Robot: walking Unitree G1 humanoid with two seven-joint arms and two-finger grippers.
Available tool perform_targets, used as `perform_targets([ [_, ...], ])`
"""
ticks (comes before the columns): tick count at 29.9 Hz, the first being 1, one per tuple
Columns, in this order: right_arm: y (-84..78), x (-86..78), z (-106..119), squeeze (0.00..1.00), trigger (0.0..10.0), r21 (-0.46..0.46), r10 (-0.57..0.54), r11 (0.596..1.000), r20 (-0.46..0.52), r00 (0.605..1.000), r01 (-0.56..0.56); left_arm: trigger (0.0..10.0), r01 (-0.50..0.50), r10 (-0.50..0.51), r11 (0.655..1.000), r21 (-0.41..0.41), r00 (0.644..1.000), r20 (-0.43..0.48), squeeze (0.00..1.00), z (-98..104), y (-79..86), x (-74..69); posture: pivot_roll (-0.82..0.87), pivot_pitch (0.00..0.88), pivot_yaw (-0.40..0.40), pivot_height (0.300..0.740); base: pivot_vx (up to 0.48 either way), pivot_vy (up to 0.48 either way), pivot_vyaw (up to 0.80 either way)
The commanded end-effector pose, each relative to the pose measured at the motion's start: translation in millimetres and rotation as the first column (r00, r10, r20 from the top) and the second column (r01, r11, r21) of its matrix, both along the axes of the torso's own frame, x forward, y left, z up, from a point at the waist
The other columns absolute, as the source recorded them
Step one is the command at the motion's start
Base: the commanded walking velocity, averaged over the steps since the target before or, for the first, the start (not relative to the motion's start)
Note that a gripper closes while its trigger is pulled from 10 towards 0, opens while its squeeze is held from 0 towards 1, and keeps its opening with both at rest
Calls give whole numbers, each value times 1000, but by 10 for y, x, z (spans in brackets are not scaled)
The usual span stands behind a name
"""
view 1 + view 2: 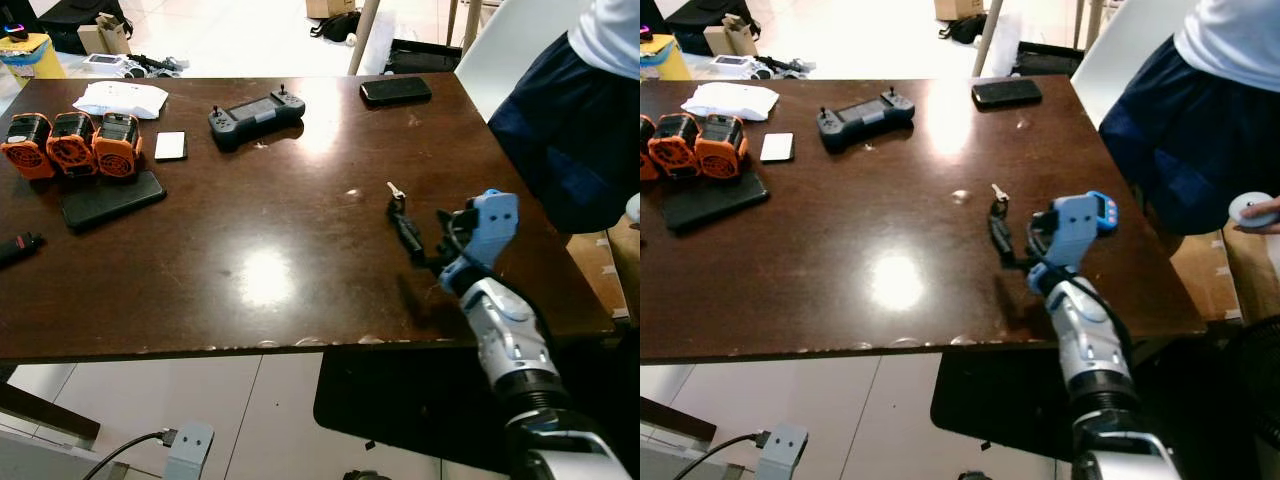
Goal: Hang keys on a hook
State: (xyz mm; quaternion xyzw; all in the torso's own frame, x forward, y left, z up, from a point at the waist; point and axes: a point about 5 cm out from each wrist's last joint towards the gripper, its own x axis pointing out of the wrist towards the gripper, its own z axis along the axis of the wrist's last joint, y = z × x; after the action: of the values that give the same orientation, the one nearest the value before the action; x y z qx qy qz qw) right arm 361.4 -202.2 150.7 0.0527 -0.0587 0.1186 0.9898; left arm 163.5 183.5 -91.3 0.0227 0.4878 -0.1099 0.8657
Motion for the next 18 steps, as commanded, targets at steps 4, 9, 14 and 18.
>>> perform_targets([
  [4, -140, -3, 25, 0, 10000, -1, -46, 999, 5, 999, 46, 10000, 10, -10, 1000, -2, 1000, -27, 0, -32, 1, -78, -97, 81, 60, 740, 266, 0, 0],
  [9, -157, -8, 15, 0, 10000, -5, -53, 999, 6, 999, 53, 10000, -4, 3, 1000, -9, 1000, -24, 0, -30, 6, -76, -98, 85, 64, 740, 273, 0, 0],
  [14, -144, -9, -6, 0, 10000, -5, -52, 999, 3, 999, 52, 10000, -10, 9, 1000, -13, 1000, -19, 0, -26, 3, -65, -97, 86, 67, 740, 276, 0, 0],
  [18, -157, -10, -5, 0, 10000, -7, -56, 998, 3, 998, 56, 10000, -10, 10, 1000, -14, 1000, -16, 0, -21, 0, -54, -98, 86, 66, 740, 277, 0, 0],
])
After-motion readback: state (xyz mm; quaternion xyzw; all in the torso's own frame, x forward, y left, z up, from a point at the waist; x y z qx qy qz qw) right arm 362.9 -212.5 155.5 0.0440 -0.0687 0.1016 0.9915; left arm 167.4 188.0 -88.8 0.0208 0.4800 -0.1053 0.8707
